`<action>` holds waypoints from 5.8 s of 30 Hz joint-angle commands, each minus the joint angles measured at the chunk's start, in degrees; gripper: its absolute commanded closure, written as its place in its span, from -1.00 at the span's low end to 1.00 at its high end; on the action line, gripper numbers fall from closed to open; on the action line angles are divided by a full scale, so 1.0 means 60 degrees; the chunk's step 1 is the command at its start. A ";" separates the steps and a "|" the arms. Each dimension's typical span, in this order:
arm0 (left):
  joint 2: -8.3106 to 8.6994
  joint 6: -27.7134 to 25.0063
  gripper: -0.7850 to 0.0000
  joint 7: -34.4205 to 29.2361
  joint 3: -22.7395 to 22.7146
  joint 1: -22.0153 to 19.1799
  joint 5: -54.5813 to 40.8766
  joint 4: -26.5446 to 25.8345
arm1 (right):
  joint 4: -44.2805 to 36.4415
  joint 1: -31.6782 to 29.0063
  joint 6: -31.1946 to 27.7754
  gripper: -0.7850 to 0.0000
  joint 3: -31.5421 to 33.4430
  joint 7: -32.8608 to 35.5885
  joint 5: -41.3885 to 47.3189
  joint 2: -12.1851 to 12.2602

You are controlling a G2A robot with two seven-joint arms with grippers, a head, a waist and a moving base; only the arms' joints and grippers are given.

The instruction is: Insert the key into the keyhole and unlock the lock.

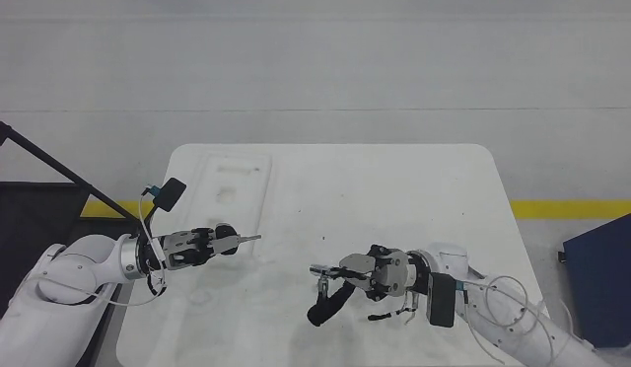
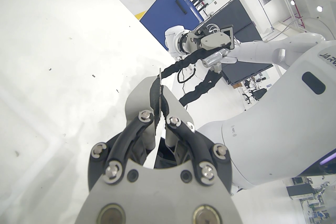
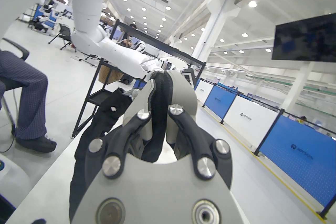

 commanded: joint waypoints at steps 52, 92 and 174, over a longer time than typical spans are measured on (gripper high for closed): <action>0.0000 0.0000 1.00 0.0000 0.0000 0.0000 0.0000 0.0000 | -0.0259 -0.2317 -0.4962 1.00 0.0565 0.4425 0.9414 -0.1877; 0.0000 0.0000 1.00 0.0000 0.0000 0.0000 0.0000 0.0000 | 0.0510 -0.3808 -0.4962 1.00 0.1078 0.4425 1.2465 -0.3057; -0.0717 -0.2699 1.00 0.5923 0.2213 -0.0006 0.4111 -0.0993 | 0.0445 -0.4428 -0.4962 1.00 0.2708 0.4421 0.7884 -0.4820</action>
